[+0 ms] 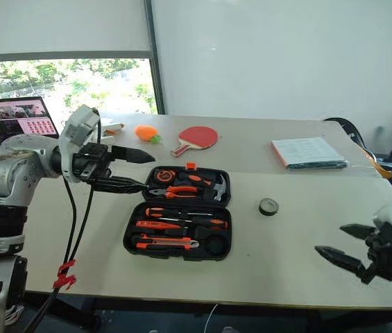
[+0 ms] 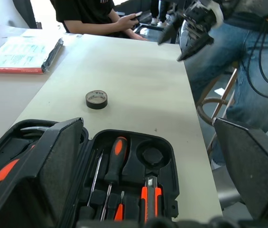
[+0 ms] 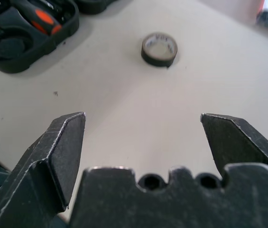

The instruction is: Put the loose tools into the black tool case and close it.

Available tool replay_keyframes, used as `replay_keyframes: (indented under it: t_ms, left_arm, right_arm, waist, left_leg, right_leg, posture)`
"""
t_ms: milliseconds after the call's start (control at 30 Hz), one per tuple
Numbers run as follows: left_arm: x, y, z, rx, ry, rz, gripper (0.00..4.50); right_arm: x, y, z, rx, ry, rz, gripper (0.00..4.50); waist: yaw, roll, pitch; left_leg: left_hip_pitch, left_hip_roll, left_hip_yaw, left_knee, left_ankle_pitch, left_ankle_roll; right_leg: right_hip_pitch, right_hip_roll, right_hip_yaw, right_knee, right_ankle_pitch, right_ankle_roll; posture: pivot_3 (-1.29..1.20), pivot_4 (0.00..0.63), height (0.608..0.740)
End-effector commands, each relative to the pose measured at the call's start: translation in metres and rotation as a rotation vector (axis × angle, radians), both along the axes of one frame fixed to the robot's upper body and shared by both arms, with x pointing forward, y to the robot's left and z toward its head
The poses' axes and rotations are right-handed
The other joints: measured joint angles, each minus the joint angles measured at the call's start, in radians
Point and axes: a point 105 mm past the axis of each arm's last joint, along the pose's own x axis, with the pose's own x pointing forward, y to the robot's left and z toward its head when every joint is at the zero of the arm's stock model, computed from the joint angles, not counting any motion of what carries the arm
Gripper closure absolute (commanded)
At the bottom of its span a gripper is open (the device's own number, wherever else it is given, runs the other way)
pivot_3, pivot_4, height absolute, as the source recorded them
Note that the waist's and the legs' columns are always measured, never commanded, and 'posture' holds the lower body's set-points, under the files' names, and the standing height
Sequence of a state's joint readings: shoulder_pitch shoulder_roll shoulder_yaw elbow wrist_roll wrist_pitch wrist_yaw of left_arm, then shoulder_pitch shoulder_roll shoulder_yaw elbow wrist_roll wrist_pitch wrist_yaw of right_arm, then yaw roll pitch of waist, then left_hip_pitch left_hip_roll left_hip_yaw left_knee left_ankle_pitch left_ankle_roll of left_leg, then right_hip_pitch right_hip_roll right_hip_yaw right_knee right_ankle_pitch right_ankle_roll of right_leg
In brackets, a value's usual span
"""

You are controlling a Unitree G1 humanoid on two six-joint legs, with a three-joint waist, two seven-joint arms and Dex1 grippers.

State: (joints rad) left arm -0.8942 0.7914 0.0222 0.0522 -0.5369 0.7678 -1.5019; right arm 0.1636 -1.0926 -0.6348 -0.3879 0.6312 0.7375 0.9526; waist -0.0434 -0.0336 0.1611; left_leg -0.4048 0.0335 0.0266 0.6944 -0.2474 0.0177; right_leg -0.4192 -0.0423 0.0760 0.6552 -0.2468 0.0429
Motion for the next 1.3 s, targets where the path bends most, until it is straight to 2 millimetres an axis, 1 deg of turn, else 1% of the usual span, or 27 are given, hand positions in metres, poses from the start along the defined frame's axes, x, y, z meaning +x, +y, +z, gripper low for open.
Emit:
replay_keyframes:
  t_ms: [33,133,200,300,367,467,500,600,700,867,1033,1133,1300]
  left_arm:
    - [-0.009,0.003,0.008,0.016,-0.061,-0.003,0.01]
    - [-0.010,0.006,0.007,0.038,-0.083,0.021,0.01]
    - [-0.008,0.009,0.006,0.066,-0.117,0.047,0.01]
    - [-0.006,0.009,0.004,0.081,-0.141,0.069,0.01]
    - [-0.008,0.008,0.003,0.085,-0.148,0.072,0.01]
    - [-0.008,0.008,0.003,0.092,-0.157,0.086,0.01]
    - [-0.008,0.008,0.003,0.094,-0.159,0.089,0.01]
    - [-0.008,0.010,0.004,0.100,-0.165,0.101,0.00]
    - [-0.009,0.011,0.005,0.105,-0.171,0.111,0.00]
    - [-0.008,0.014,0.005,0.117,-0.177,0.122,0.00]
    - [-0.006,0.011,0.006,0.119,-0.189,0.119,0.00]
    - [-0.005,0.009,0.006,0.122,-0.193,0.111,0.00]
    - [-0.005,0.005,0.005,0.123,-0.188,0.086,0.00]
  right_arm:
    - [0.024,0.017,0.003,-0.027,-0.012,0.096,0.00]
    - [0.058,0.038,-0.002,-0.075,0.001,0.171,0.00]
    - [0.078,0.047,-0.009,-0.122,0.025,0.199,0.00]
    - [0.101,0.057,-0.022,-0.176,0.069,0.234,0.00]
    - [0.118,0.060,-0.030,-0.205,0.081,0.227,0.00]
    - [0.134,0.060,-0.044,-0.253,0.117,0.219,0.00]
    - [0.137,0.059,-0.048,-0.273,0.129,0.219,0.00]
    - [0.147,0.053,-0.058,-0.310,0.154,0.193,0.73]
    - [0.154,0.050,-0.056,-0.312,0.146,0.175,1.72]
    - [0.152,0.049,-0.054,-0.291,0.157,0.187,1.72]
    - [0.151,0.048,-0.063,-0.287,0.170,0.180,1.72]
    - [0.153,0.048,-0.065,-0.274,0.169,0.166,2.42]
    - [0.151,0.048,-0.064,-0.261,0.164,0.172,4.22]
  waist:
    - [0.000,0.000,0.001]
    - [-0.005,0.001,0.001]
    - [-0.003,0.002,0.004]
    - [0.005,0.003,0.004]
    - [0.011,0.004,0.005]
    - [0.017,0.004,0.005]
    - [0.020,0.004,0.005]
    - [0.025,0.004,0.006]
    - [0.023,0.004,0.006]
    - [0.022,0.004,0.006]
    - [0.021,0.004,0.006]
    - [0.020,0.004,0.006]
    - [0.019,0.004,0.006]
  left_leg:
    - [0.000,0.000,0.000,0.000,0.000,0.000]
    - [-0.001,0.000,0.000,-0.001,0.000,0.000]
    - [-0.002,0.000,0.002,-0.001,0.000,0.000]
    - [-0.003,0.000,0.002,-0.001,0.000,0.000]
    - [-0.006,-0.001,0.001,-0.001,0.000,0.000]
    - [-0.010,-0.001,0.001,0.000,0.000,0.000]
    - [-0.011,-0.001,0.001,0.000,0.000,0.000]
    - [-0.011,-0.001,0.001,0.000,0.000,0.000]
    - [-0.011,-0.001,0.001,0.000,0.000,0.000]
    - [-0.010,-0.001,0.001,0.000,0.000,0.000]
    - [-0.010,-0.001,0.001,0.000,0.000,0.000]
    - [-0.010,-0.001,0.001,0.000,0.000,0.000]
    - [-0.010,-0.001,0.001,0.000,0.000,-0.001]
  right_leg:
    - [-0.001,0.000,0.000,0.000,0.000,0.000]
    - [-0.002,0.000,0.000,0.001,0.001,-0.002]
    - [-0.003,0.000,0.002,0.000,0.003,-0.006]
    - [-0.005,0.000,0.001,0.000,0.004,-0.007]
    - [-0.006,-0.001,0.000,-0.001,0.004,-0.007]
    - [-0.009,-0.002,-0.001,-0.002,0.004,-0.007]
    - [-0.010,-0.002,-0.001,-0.002,0.004,-0.007]
    - [-0.010,-0.002,-0.002,-0.002,0.004,-0.007]
    - [-0.010,-0.002,-0.002,-0.001,0.004,-0.007]
    - [-0.010,-0.002,-0.002,0.000,0.004,-0.007]
    - [-0.010,-0.002,-0.002,0.001,0.005,-0.007]
    - [-0.010,-0.002,-0.002,0.001,0.005,-0.007]
    - [-0.010,-0.002,-0.002,0.001,0.005,-0.008]
  posture:
    - [0.00,0.150,0.736]
    - [0.00,0.150,0.736]
    - [0.00,0.150,0.736]
    - [0.00,0.150,0.736]
    - [0.00,0.150,0.736]
    - [0.00,0.150,0.736]
    - [0.00,0.150,0.736]
    - [0.00,0.150,0.736]
    - [0.00,0.150,0.736]
    - [0.00,0.150,0.736]
    - [0.00,0.150,0.736]
    - [0.00,0.150,0.736]
    - [0.00,0.150,0.736]
